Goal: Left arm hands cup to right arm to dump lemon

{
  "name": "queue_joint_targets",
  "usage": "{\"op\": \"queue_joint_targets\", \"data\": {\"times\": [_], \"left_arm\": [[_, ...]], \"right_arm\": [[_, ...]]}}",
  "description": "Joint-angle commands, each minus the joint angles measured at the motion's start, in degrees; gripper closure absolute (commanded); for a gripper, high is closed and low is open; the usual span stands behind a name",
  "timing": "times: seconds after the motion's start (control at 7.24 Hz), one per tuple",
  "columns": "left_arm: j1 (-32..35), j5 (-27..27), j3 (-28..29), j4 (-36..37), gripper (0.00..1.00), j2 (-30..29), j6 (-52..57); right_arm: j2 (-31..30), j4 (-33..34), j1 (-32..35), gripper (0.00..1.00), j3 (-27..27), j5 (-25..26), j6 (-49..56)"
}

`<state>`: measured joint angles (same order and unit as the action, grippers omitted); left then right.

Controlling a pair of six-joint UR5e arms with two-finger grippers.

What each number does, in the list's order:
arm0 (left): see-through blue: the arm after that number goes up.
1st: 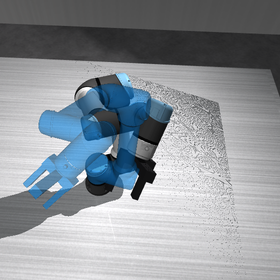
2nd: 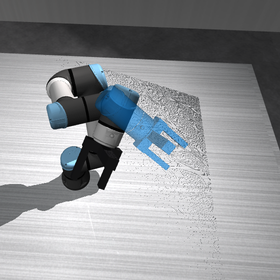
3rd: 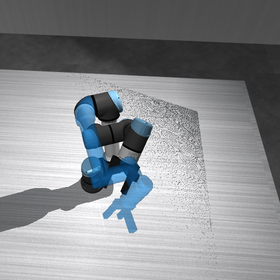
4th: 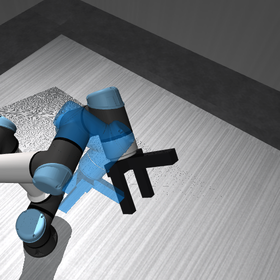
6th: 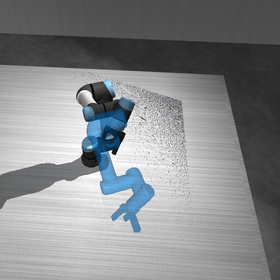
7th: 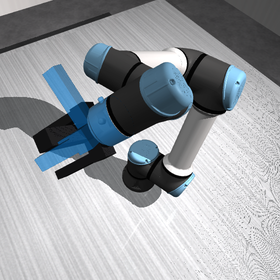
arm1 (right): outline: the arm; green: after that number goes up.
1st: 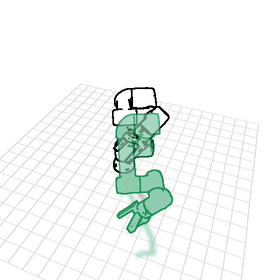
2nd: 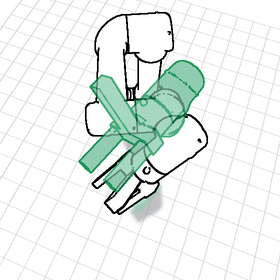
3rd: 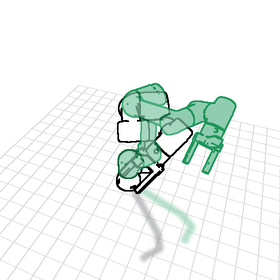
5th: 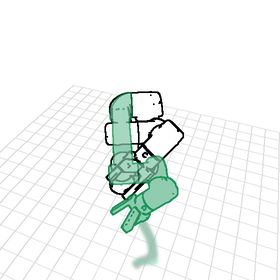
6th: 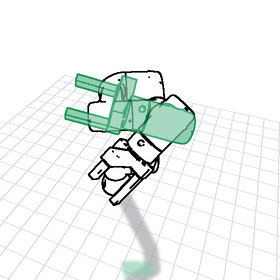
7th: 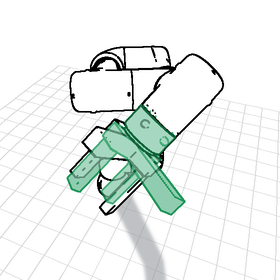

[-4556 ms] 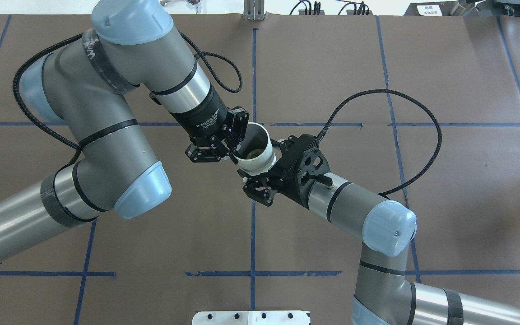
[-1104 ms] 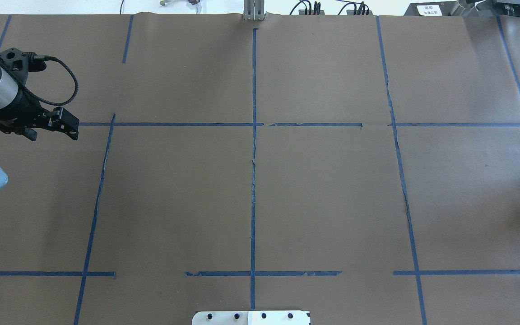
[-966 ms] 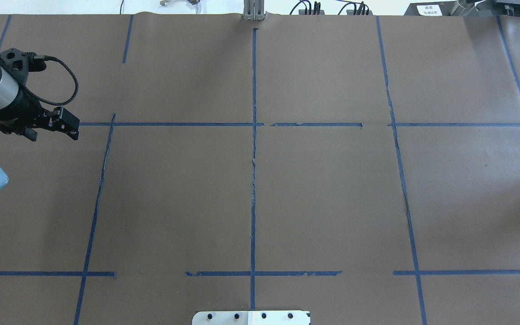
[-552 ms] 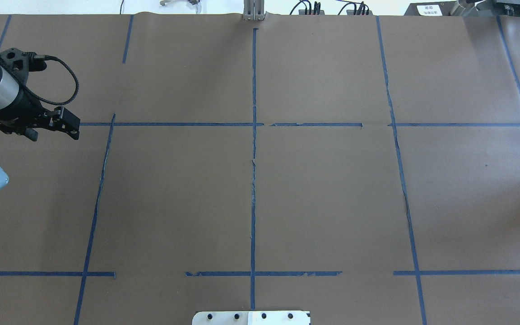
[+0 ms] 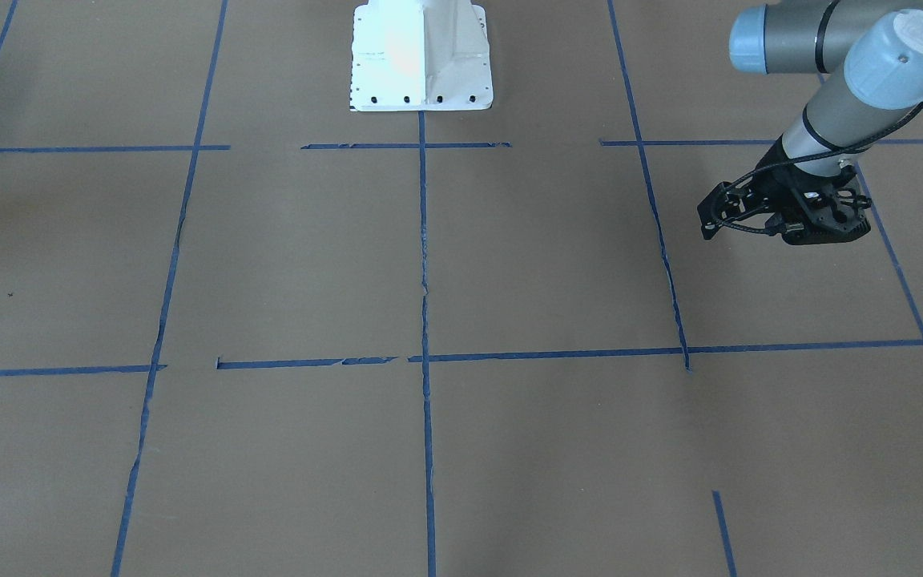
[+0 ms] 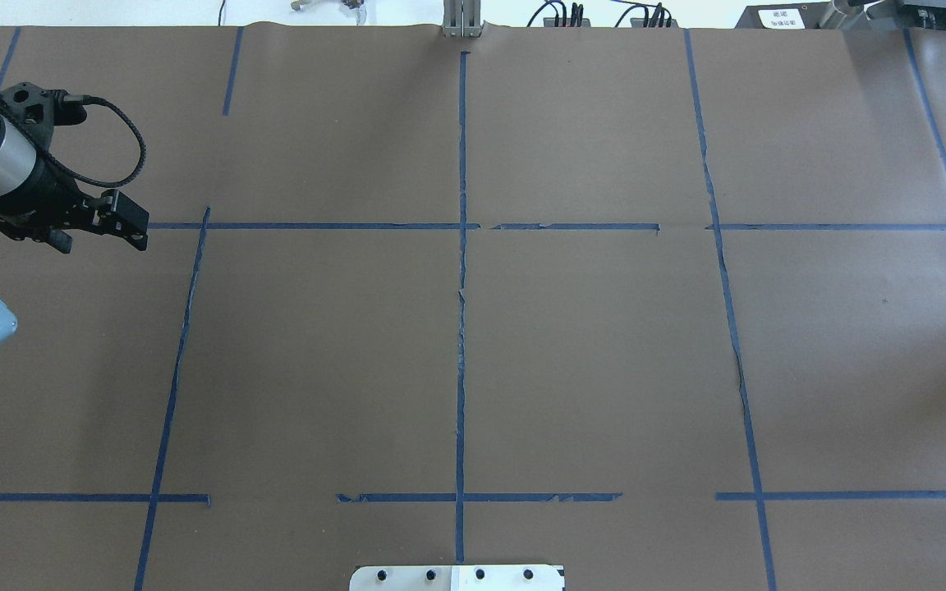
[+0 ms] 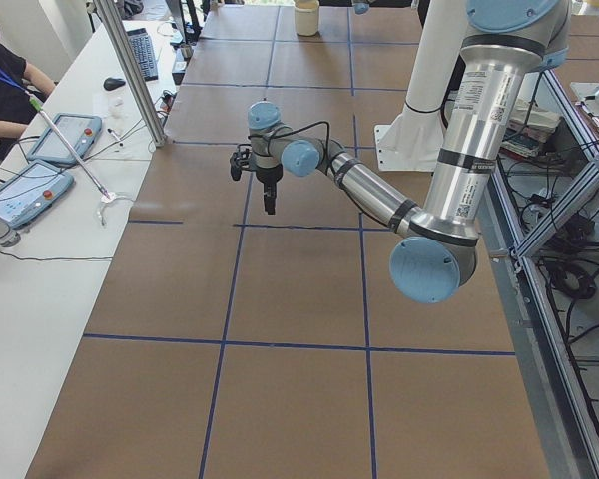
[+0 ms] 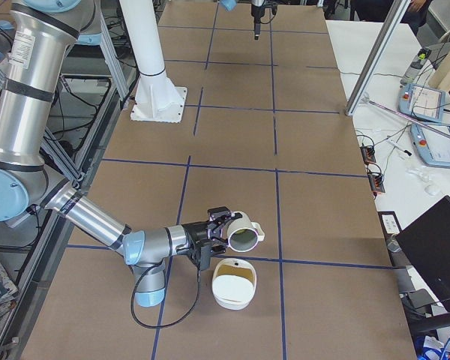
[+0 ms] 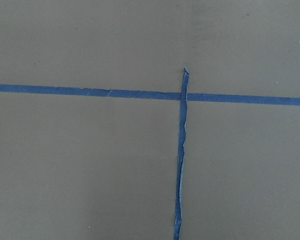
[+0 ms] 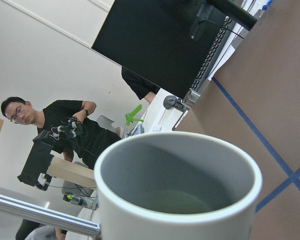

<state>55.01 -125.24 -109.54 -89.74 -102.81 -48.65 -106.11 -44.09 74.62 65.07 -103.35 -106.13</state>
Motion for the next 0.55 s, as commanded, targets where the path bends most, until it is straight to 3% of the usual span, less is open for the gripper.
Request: {"op": "queue_joint_targets", "data": {"times": [0.0,0.41], "left_arm": [[-0.07,0.0,-0.06,0.0,0.0,-0.02,-0.04],[0.01,0.0,-0.06,0.0,0.0,-0.37,-0.04]], "right_arm": [[0.91,-3.26,0.0,0.86,-1.27,2.0,-13.43],[1.0,-6.18,0.0,0.86,-1.35,8.49,-30.31]]}}
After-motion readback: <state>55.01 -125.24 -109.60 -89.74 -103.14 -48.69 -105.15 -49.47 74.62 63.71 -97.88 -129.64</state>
